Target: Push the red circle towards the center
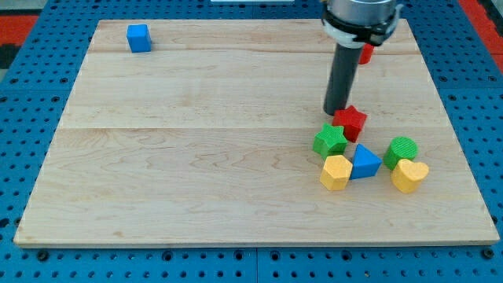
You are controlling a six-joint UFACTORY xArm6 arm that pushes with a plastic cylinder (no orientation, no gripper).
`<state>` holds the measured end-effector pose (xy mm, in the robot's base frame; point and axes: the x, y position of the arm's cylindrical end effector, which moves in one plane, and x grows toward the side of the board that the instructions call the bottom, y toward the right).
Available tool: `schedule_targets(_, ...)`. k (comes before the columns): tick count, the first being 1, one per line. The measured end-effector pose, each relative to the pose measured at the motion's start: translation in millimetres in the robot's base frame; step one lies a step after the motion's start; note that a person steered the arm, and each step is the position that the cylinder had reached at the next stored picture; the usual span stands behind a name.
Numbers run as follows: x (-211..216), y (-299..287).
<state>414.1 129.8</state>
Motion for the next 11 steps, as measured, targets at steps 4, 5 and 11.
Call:
schedule_targets(4,-6,37)
schedule_targets(5,-23,86)
schedule_targets(11,-171,-35)
